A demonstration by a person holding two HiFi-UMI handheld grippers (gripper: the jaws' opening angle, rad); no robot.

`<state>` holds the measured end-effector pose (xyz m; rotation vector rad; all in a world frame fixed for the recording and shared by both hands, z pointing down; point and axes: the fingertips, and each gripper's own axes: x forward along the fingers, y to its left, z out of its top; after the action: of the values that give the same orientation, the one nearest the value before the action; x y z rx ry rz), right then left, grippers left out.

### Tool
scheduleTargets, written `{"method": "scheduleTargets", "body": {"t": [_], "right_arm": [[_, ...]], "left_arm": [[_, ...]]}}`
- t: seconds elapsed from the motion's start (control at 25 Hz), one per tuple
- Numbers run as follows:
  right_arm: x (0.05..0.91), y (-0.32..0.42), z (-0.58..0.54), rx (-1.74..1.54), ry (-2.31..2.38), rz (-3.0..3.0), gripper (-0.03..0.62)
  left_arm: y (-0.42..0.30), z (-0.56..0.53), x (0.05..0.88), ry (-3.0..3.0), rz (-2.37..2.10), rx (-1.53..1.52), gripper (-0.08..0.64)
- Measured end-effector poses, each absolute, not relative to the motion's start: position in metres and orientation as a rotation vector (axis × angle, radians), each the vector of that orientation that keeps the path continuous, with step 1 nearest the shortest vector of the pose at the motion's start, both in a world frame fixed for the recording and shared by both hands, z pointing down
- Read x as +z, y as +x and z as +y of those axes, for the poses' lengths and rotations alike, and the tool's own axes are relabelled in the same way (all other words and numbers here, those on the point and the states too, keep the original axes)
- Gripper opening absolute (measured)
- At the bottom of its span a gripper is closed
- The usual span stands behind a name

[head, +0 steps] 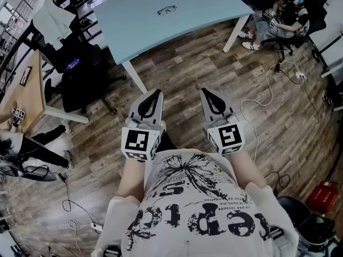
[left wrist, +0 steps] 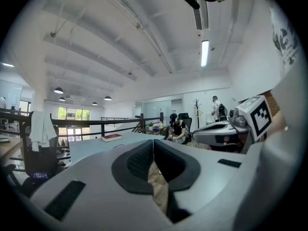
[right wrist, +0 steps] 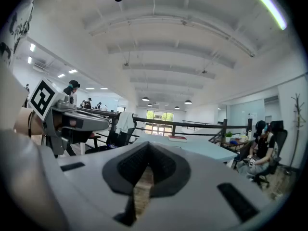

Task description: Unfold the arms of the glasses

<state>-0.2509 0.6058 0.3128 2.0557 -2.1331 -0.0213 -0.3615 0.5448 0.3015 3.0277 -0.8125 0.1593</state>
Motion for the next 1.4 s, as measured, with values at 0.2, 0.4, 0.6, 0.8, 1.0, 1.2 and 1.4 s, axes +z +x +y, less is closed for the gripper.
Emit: {"method": "scheduleTargets", "body": {"t": [0.2,0.4,0.6,0.8,1.0,1.2,1.4], "right_arm": [[0.317,-0.246,0.603,-0.021,2.063,-2.131,0.008],[0.321,-0.243,0.602,-0.002,2.065,-2.129,0.008],[0.332,-0.236,0.600,0.058,2.099,-2.133,0.009],[0.344,-0.223,0.576,0.091,2.089,-2.115,0.009],[0.360,-0.201,0.540,0.124,2.079,-2.093,0.009],[0.372,-0.158,0.477,0.121,2.087,-2.035,0.009],[0.367,-0.115,0.384,0.118,2.102,-1.995,0.009]], "left_arm": [[-0.362,0.540,0.307,3.013,-0.828,0.159,0.020],[-0.364,0.537,0.313,2.989,-0.842,0.160,0.020],[-0.361,0.532,0.325,2.974,-0.827,0.198,0.020],[-0.346,0.505,0.334,2.967,-0.806,0.228,0.020],[-0.319,0.460,0.346,2.971,-0.779,0.233,0.020],[-0.275,0.392,0.356,2.972,-0.744,0.233,0.020],[-0.226,0.300,0.351,2.998,-0.694,0.249,0.020]]}}
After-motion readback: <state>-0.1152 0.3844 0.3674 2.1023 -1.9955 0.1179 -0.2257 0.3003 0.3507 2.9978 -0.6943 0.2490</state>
